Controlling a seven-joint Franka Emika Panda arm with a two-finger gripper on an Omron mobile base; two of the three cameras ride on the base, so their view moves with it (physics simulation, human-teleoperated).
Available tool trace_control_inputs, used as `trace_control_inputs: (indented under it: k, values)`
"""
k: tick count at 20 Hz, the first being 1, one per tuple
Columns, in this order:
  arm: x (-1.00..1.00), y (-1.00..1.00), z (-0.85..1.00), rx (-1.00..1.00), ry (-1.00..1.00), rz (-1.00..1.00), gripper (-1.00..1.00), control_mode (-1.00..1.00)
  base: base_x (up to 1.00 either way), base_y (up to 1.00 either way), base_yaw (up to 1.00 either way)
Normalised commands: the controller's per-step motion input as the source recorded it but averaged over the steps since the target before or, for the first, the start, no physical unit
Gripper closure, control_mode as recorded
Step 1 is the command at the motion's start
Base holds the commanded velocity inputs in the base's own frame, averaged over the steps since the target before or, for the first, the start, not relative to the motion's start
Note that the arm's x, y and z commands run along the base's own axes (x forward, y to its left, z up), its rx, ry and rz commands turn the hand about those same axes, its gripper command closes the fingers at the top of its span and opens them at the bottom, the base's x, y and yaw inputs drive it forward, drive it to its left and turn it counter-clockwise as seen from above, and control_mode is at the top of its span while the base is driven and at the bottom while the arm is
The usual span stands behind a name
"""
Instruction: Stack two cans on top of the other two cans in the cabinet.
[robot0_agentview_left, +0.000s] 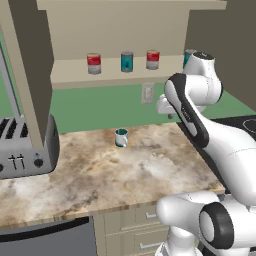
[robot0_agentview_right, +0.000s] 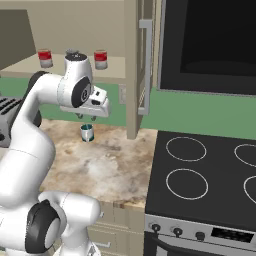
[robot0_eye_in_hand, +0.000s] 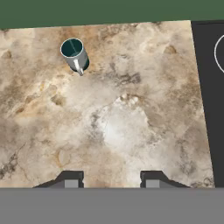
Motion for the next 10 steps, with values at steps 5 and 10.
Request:
trace_control_inputs:
  k: [5,10]
  values:
    - [-0.16,0.00,-0.02,0.00,-0.06,0.00,-1.00,-1.00,0.00,0.00,0.00]
    - [-0.34,0.05,0.08,0.00,-0.41,-0.01,-1.00,-1.00,0.00,0.00,0.00]
